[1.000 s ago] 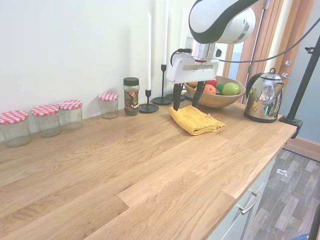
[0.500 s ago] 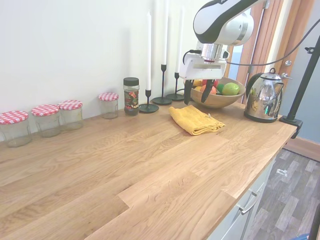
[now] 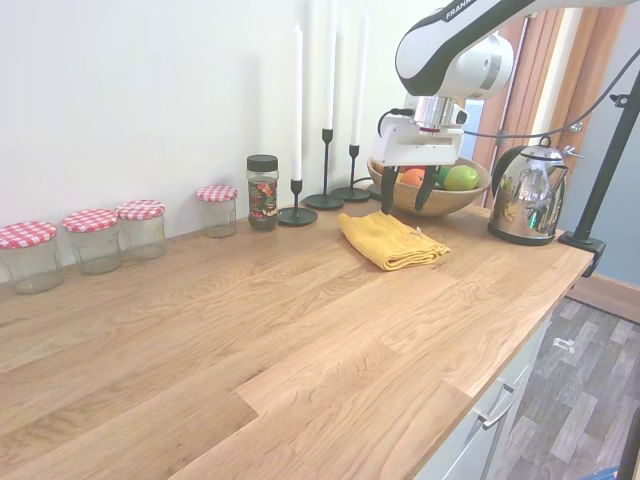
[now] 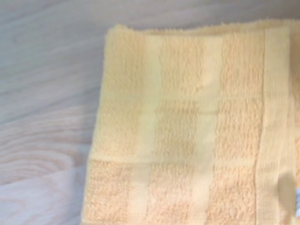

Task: Wipe the counter

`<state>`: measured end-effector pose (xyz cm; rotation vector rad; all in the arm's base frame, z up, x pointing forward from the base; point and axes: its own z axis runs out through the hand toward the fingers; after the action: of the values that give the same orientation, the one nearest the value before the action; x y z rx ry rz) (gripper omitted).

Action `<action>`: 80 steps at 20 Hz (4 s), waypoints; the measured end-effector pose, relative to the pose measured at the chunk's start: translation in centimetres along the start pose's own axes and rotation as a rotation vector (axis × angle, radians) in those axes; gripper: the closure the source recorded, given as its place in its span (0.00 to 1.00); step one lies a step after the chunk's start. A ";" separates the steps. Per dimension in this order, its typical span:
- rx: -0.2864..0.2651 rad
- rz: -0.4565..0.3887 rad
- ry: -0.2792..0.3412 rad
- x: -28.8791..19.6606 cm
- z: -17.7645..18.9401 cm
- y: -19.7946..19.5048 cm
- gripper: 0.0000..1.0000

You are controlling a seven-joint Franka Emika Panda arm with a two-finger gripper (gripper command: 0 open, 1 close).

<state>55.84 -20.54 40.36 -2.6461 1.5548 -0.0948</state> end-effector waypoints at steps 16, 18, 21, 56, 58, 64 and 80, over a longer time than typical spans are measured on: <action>-0.028 0.012 -0.033 -0.4 6.8 -0.4 0.00; -0.025 0.016 -0.035 -0.3 6.8 -0.4 1.00; -0.016 0.030 -0.041 -0.2 6.8 -0.2 1.00; 0.058 0.046 -0.022 -0.3 7.2 2.2 1.00; 0.060 0.033 -0.020 -0.8 7.3 1.8 1.00; 0.060 -0.036 -0.029 -5.3 7.6 -2.6 1.00; -0.003 -0.254 0.027 -23.0 8.4 -14.3 1.00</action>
<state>57.82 6.71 32.90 -2.8421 1.2174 -0.1432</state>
